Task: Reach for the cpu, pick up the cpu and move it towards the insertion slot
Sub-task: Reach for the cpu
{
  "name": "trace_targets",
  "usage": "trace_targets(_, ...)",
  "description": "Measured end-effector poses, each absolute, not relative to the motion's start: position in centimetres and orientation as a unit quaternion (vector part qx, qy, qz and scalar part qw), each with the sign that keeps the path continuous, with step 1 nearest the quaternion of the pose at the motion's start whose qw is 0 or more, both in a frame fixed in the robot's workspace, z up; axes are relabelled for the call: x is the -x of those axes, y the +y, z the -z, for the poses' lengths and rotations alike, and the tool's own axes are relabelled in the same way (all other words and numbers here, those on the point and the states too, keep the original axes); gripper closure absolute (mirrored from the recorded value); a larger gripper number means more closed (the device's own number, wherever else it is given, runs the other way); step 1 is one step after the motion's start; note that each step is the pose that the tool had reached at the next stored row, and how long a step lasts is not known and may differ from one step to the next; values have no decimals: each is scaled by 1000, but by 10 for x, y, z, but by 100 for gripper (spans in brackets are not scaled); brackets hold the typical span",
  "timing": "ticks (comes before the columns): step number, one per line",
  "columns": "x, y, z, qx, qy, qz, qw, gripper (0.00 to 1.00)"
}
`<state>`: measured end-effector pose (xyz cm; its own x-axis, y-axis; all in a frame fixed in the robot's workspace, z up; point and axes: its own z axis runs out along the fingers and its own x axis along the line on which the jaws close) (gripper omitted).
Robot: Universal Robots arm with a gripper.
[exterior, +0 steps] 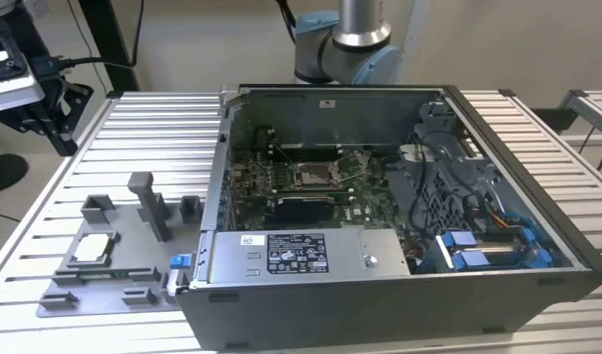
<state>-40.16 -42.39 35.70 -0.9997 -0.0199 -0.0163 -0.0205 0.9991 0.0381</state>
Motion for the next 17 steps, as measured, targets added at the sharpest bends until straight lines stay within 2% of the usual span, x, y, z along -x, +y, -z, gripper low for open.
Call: trace_targets(17,415,-432,-348,10,1000,-19,8,100)
